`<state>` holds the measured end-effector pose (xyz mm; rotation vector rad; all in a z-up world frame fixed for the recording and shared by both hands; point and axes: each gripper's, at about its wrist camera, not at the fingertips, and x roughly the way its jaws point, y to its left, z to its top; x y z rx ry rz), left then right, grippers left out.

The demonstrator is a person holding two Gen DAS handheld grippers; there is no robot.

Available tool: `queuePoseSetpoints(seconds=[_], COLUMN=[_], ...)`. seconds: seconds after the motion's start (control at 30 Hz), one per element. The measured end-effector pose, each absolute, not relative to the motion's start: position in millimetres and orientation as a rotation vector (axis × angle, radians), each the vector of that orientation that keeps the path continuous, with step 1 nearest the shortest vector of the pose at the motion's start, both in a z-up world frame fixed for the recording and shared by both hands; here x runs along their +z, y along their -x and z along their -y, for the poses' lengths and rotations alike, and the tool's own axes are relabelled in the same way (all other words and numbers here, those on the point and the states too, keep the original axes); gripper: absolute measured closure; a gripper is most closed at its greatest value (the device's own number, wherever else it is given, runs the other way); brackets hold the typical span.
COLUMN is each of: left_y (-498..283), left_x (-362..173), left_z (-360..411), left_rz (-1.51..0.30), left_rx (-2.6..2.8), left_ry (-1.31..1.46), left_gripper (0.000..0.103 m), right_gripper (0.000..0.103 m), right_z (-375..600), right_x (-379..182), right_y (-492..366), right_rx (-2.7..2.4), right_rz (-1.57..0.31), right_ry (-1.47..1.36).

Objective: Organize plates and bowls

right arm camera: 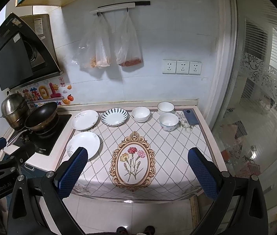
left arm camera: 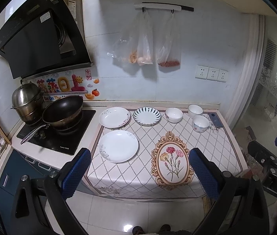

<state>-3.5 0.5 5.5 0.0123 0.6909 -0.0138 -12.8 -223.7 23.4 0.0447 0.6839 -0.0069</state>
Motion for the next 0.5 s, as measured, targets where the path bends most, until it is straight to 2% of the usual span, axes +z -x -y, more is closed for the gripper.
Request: queuePoseSetpoints(seconds=[0.5], left_y=[2.2], left_x=[5.7], left_z=[-1.3], left_rz=[-0.685], left_rx=[-0.021], left_ry=[-0.01], left_gripper=[0.0], right_gripper=[0.0], right_z=[224.0], right_x=[22.5], right_y=[9.4], right_rx=[-0.006], right_rz=[-0.683], right_ry=[-0.06])
